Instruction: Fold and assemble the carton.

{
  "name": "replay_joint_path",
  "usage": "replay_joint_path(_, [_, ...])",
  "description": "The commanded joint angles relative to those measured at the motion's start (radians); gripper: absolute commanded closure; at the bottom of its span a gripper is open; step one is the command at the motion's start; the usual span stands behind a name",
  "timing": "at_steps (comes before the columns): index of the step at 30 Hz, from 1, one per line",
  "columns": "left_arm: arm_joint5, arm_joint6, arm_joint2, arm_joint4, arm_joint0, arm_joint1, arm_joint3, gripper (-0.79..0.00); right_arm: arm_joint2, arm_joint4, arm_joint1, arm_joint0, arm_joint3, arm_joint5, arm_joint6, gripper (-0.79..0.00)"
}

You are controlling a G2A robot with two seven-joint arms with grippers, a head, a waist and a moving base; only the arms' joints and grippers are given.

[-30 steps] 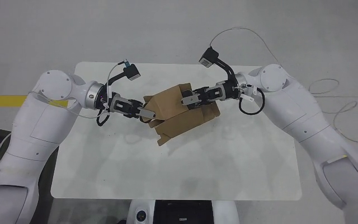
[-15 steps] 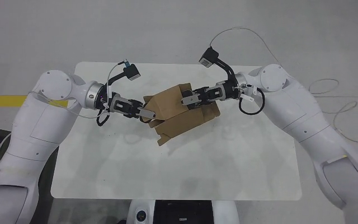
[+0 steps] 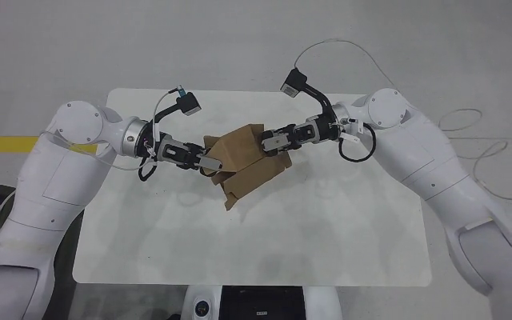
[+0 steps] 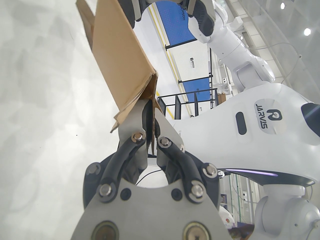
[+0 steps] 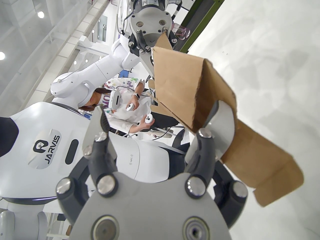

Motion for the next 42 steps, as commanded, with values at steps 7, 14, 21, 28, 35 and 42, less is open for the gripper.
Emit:
replay_joint_path(7, [0.0, 0.0, 0.0, 0.0, 0.0, 0.0, 0.0, 0.0, 0.052, -0.04, 0.008, -0.048, -0.046, 0.026, -0.038, -0.382])
replay_joint_path(14, [0.0, 0.0, 0.0, 0.0, 0.0, 0.0, 0.0, 0.0, 0.095, -0.045, 0.008, -0.071, -0.05, 0.031, -0.027, -0.345])
replay_joint_path(21, [0.0, 0.0, 0.0, 0.0, 0.0, 0.0, 0.0, 0.0, 0.105, -0.105, -0.004, -0.073, -0.037, 0.046, -0.03, -0.332])
replay_joint_path(28, [0.0, 0.0, 0.0, 0.0, 0.0, 0.0, 0.0, 0.0, 0.101, -0.159, -0.026, -0.068, -0.01, 0.051, -0.073, -0.332])
replay_joint_path(35, [0.0, 0.0, 0.0, 0.0, 0.0, 0.0, 0.0, 0.0, 0.096, -0.17, -0.05, -0.064, 0.013, 0.052, -0.069, -0.336])
replay_joint_path(42, [0.0, 0.0, 0.0, 0.0, 0.0, 0.0, 0.0, 0.0, 0.104, -0.194, -0.069, -0.059, 0.056, 0.031, -0.087, -0.332])
